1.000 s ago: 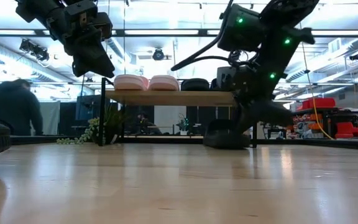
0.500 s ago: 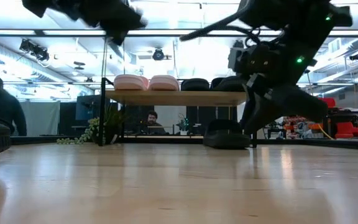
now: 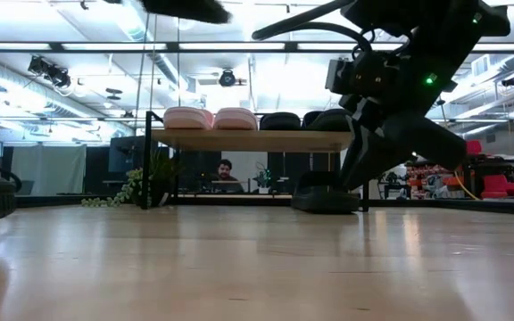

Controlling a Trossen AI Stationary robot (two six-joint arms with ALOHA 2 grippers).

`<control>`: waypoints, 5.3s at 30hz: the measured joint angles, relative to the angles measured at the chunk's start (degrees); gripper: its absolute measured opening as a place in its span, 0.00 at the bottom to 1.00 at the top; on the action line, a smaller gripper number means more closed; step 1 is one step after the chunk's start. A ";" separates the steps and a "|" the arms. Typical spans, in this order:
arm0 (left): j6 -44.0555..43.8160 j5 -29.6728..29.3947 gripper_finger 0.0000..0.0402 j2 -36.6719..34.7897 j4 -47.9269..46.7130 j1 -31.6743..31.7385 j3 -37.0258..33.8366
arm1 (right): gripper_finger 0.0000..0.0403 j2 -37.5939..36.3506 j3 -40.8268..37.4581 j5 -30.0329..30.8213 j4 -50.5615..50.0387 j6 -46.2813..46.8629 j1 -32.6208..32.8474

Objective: Pick and place slides into the shelf
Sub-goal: Put the black slide under the shelf

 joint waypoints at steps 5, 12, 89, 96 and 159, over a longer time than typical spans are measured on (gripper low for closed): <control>-18.48 -5.63 0.27 4.37 -26.84 -8.80 11.49 | 0.23 0.00 0.00 0.00 -0.01 0.40 0.00; -49.95 1.23 0.27 11.91 -44.67 -20.72 15.47 | 0.23 0.00 -0.02 0.02 0.10 1.51 0.00; -60.79 -13.12 0.17 38.30 -51.97 -8.50 24.26 | 0.23 0.00 -0.08 0.64 2.14 8.95 0.04; -53.48 -15.68 0.10 38.30 -39.18 -4.17 24.26 | 0.23 0.00 -0.07 0.63 2.16 8.97 0.02; -42.32 -28.33 0.07 37.91 -21.57 -1.26 21.52 | 0.23 0.00 -0.07 0.70 -0.06 19.19 7.95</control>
